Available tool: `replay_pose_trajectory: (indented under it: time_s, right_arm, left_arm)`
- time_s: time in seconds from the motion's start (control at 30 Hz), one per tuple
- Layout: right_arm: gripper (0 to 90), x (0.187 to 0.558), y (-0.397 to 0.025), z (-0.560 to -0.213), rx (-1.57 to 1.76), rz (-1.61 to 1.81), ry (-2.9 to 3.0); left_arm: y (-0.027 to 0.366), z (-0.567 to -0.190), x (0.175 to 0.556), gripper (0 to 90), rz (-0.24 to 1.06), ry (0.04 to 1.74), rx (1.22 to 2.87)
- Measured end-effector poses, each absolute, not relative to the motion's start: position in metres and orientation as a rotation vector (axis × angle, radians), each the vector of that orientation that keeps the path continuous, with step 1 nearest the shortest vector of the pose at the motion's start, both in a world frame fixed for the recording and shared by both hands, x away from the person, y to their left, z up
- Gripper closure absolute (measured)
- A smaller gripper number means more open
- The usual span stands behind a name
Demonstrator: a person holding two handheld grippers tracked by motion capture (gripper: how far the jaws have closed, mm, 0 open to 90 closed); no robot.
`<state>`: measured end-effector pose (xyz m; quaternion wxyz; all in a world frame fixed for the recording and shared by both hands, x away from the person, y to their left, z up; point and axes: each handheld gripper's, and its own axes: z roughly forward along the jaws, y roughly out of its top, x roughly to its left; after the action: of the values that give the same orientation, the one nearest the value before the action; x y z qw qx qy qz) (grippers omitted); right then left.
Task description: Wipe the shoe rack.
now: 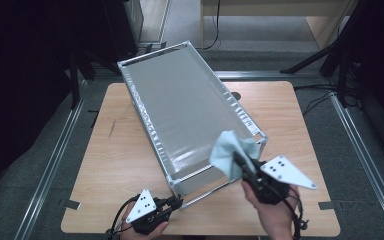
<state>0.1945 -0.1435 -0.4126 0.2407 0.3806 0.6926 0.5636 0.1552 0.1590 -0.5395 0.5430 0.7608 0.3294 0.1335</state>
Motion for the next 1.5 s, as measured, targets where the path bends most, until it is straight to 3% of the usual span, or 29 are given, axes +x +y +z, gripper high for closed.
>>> replay_pose_trajectory:
  time_s: [0.23,0.37,0.67,1.03,1.33,1.4,1.5]
  right_arm:
    - [81.4,0.159,-0.085,-0.421,0.832,1.61,2.064]
    - [81.4,0.17,-0.103,-0.421,0.879,1.589,2.019]
    - [81.5,0.206,-0.192,-0.438,1.184,1.55,1.714]
    - [81.5,0.204,-0.175,-0.468,1.17,1.451,1.724]
    - [80.8,0.237,-0.151,-0.52,1.239,1.271,1.982]
    - [75.9,0.248,-0.15,-0.524,1.263,1.247,1.977]
    - [50.5,0.26,-0.151,-0.532,1.324,1.149,1.995]
  left_arm:
    - [0.159,-0.54,0.155,80.3,0.314,0.777,1.806]
    - [0.16,-0.54,0.156,80.3,0.311,0.774,1.81]
    - [0.16,-0.54,0.156,80.3,0.31,0.774,1.814]
    - [0.16,-0.54,0.156,80.3,0.309,0.774,1.816]
    - [0.16,-0.541,0.156,80.3,0.306,0.77,1.816]
    - [0.161,-0.541,0.156,80.2,0.306,0.769,1.816]
    - [0.16,-0.541,0.156,80.2,0.305,0.773,1.815]
